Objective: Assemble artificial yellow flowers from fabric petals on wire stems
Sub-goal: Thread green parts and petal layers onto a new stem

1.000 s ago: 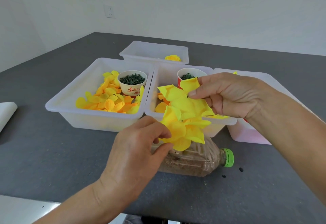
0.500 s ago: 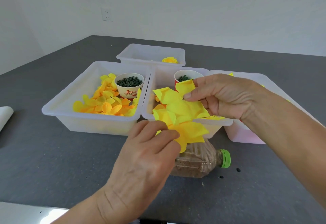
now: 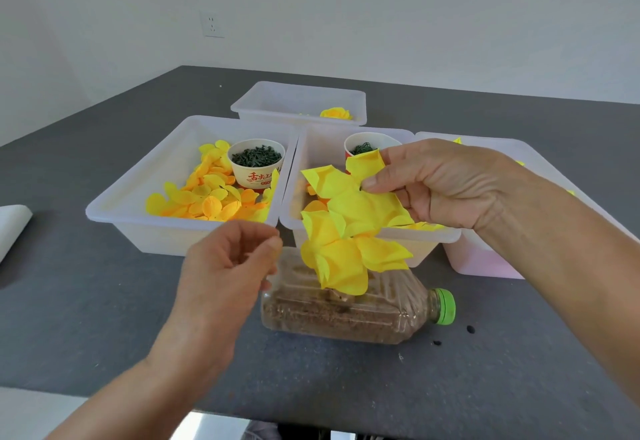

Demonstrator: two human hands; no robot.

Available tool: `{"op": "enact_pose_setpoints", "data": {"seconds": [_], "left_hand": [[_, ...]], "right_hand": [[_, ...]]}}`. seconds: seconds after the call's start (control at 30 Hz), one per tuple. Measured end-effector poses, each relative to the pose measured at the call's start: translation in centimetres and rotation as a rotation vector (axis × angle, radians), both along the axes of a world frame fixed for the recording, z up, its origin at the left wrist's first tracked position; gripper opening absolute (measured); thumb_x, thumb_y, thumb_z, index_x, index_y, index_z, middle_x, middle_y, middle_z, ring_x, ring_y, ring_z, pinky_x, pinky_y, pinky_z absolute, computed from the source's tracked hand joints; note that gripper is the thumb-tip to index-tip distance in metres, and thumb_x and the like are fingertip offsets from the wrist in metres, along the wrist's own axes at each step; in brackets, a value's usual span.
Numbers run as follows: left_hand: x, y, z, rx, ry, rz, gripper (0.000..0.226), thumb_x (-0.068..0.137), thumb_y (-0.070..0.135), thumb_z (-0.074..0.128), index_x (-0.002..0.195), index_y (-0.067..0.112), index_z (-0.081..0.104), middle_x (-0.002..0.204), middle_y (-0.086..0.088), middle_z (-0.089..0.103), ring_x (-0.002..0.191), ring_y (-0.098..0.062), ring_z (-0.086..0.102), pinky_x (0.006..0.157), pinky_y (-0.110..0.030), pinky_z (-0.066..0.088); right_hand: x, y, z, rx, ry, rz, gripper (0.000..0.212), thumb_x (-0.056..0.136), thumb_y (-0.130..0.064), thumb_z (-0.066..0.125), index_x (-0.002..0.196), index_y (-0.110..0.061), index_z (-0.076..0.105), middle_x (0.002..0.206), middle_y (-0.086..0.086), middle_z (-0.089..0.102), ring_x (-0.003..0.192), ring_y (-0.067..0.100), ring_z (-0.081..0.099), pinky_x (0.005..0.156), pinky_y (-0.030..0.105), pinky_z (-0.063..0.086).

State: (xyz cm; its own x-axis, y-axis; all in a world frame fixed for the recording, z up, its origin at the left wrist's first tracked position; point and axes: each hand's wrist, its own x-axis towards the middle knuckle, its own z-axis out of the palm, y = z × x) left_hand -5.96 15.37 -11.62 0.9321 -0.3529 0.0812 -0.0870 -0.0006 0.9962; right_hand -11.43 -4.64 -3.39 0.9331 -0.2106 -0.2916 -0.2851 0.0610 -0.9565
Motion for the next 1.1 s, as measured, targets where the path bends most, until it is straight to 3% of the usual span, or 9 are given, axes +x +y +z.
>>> {"op": "enact_pose_setpoints", "data": {"seconds": [0.1,0.2,0.27,0.37,0.63,0.7,0.83,0.97,1.1], "left_hand": [[-0.1,-0.1,-0.3,0.067,0.297,-0.175,0.005,0.083,0.011,0.064,0.08,0.009,0.066,0.07,-0.006,0.067,0.054,-0.012,0.057,0.046,-0.02,0.045],[-0.4,-0.3,-0.1,0.084,0.427,-0.316,0.026,0.063,0.025,0.071,0.081,0.007,0.064,0.071,-0.006,0.07,0.051,-0.011,0.059,0.042,-0.019,0.044],[-0.5,-0.6,0.2,0.087,0.457,-0.342,0.034,0.054,0.028,0.071,0.08,0.008,0.062,0.072,-0.008,0.071,0.049,-0.011,0.059,0.041,-0.019,0.044],[-0.8,-0.8,0.3,0.066,0.474,-0.332,0.034,0.053,0.027,0.072,0.079,0.009,0.062,0.072,-0.008,0.07,0.047,-0.01,0.057,0.04,-0.019,0.043],[-1.4,-0.7,0.3,0.011,0.426,-0.232,0.01,0.074,0.006,0.068,0.08,0.01,0.061,0.065,-0.001,0.061,0.048,-0.012,0.053,0.04,-0.021,0.042],[-1.4,-0.7,0.4,0.008,0.413,-0.232,0.009,0.075,0.005,0.067,0.08,0.01,0.061,0.065,-0.001,0.061,0.049,-0.012,0.053,0.04,-0.021,0.042],[-1.3,-0.7,0.4,0.001,0.379,-0.221,0.009,0.075,0.005,0.067,0.081,0.01,0.062,0.062,0.0,0.06,0.049,-0.013,0.052,0.041,-0.021,0.041],[-1.5,-0.7,0.4,-0.024,0.358,-0.214,0.01,0.076,0.001,0.066,0.08,0.009,0.062,0.059,-0.001,0.057,0.047,-0.012,0.05,0.04,-0.021,0.04],[-1.5,-0.7,0.3,-0.054,0.335,-0.184,0.014,0.076,-0.001,0.066,0.084,0.007,0.059,0.054,-0.002,0.054,0.044,-0.011,0.048,0.039,-0.021,0.039]], "right_hand": [[0.1,0.0,0.0,0.011,0.0,0.005,0.037,0.075,0.003,0.06,0.111,-0.006,0.06,0.104,0.016,0.065,0.084,0.028,0.064,0.082,0.04,0.053],[0.0,0.1,0.0,0.017,-0.004,0.012,0.041,0.06,-0.002,0.063,0.101,-0.006,0.062,0.102,0.014,0.066,0.085,0.028,0.064,0.084,0.041,0.052],[-0.1,0.2,0.0,0.02,-0.007,0.009,0.045,0.059,-0.003,0.063,0.104,-0.006,0.061,0.103,0.015,0.065,0.085,0.028,0.064,0.085,0.042,0.052],[-0.1,0.1,0.0,0.011,-0.005,0.004,0.04,0.072,0.003,0.06,0.111,-0.007,0.059,0.107,0.016,0.064,0.087,0.028,0.064,0.084,0.041,0.052],[-0.1,0.1,0.0,-0.001,-0.001,0.002,0.028,0.081,0.005,0.056,0.107,-0.005,0.06,0.113,0.02,0.061,0.097,0.034,0.059,0.099,0.049,0.045],[-0.2,0.2,0.1,0.017,-0.001,0.017,0.021,0.081,0.005,0.054,0.098,-0.006,0.061,0.105,0.016,0.062,0.09,0.03,0.061,0.092,0.045,0.048],[-0.4,0.1,0.1,-0.047,0.024,0.006,0.014,0.083,-0.001,0.057,0.083,-0.014,0.062,0.079,0.001,0.067,0.064,0.012,0.064,0.063,0.027,0.055],[-0.6,-0.1,0.1,-0.02,0.04,0.011,0.014,0.084,-0.003,0.056,0.085,-0.016,0.061,0.079,0.001,0.066,0.062,0.01,0.063,0.06,0.025,0.054],[-0.8,-0.2,-0.1,0.02,0.047,0.004,0.023,0.084,-0.002,0.056,0.102,-0.017,0.059,0.083,0.002,0.066,0.062,0.01,0.064,0.058,0.025,0.055]]}}
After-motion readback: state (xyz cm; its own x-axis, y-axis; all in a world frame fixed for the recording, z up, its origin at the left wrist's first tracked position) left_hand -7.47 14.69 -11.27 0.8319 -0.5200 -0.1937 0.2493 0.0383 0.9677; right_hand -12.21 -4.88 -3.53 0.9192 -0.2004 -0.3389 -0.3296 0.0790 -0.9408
